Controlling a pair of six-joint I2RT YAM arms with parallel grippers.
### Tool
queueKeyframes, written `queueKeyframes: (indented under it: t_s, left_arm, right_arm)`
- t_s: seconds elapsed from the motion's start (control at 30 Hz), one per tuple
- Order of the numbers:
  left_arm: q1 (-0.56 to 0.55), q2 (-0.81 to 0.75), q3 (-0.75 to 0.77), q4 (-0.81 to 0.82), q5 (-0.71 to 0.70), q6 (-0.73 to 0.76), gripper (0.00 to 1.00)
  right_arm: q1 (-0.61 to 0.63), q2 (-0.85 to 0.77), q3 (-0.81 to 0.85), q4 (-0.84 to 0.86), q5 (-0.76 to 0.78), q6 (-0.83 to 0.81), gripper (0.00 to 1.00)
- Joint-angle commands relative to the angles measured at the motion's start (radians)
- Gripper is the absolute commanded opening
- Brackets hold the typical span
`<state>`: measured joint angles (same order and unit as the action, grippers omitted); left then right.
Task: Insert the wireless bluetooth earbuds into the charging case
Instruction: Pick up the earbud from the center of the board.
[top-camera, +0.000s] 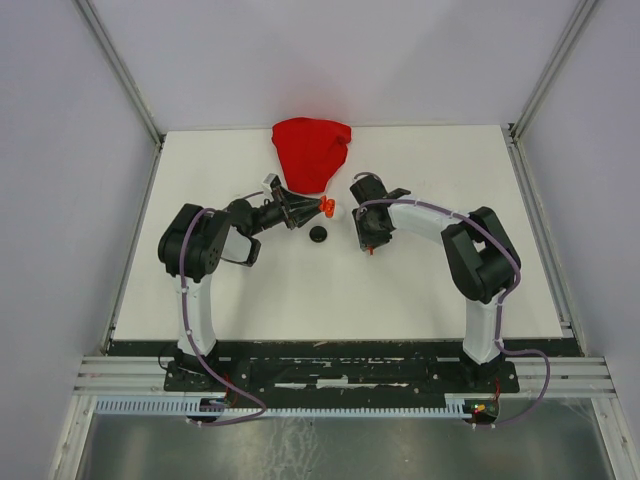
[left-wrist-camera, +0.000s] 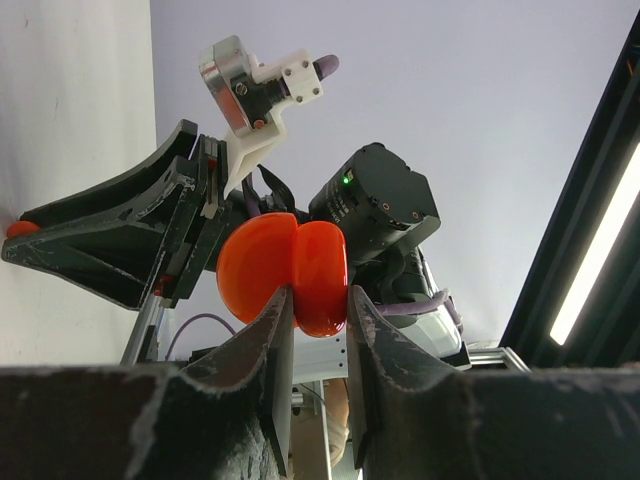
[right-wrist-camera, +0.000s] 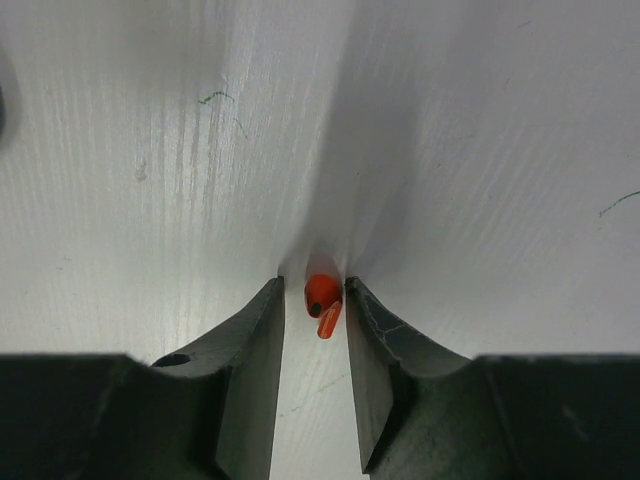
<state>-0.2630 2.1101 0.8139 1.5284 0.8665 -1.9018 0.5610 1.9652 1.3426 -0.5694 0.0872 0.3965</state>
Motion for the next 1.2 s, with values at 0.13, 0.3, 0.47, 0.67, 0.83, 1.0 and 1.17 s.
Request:
queueKeyframes:
  t_s: [0.13, 0.3, 0.47, 0.67, 0.83, 1.0, 1.17]
  left_arm:
    - [0.005, -0.041, 0.009, 0.201, 0.009, 0.029, 0.03]
    - [0.005, -0.039, 0.007, 0.201, 0.008, 0.029, 0.03]
    - [0.005, -0.041, 0.007, 0.202, 0.009, 0.03, 0.03]
    - [0.005, -0.034, 0.002, 0.202, 0.005, 0.033, 0.03]
    - [0.005, -0.027, -0.002, 0.201, 0.0, 0.035, 0.03]
    - [0.005, -0.025, -0.006, 0.201, -0.004, 0.034, 0.03]
    - [0.002, -0.017, -0.014, 0.2, -0.012, 0.028, 0.03]
  right_arm:
    - [-0.003, 0.021, 0.052, -0.004, 0.015, 0.006, 0.34]
    - [-0.004, 0.02, 0.052, -0.012, 0.02, 0.003, 0.3]
    - [-0.004, 0.013, 0.053, -0.018, 0.027, -0.001, 0.23]
    - [-0.003, -0.033, 0.053, -0.007, 0.062, -0.024, 0.19]
    - [-0.005, -0.108, 0.046, 0.045, 0.088, -0.06, 0.17]
    - [-0.004, -0.218, -0.006, 0.163, 0.092, -0.111, 0.16]
    - [-0.004, -0.345, -0.098, 0.333, 0.064, -0.166, 0.14]
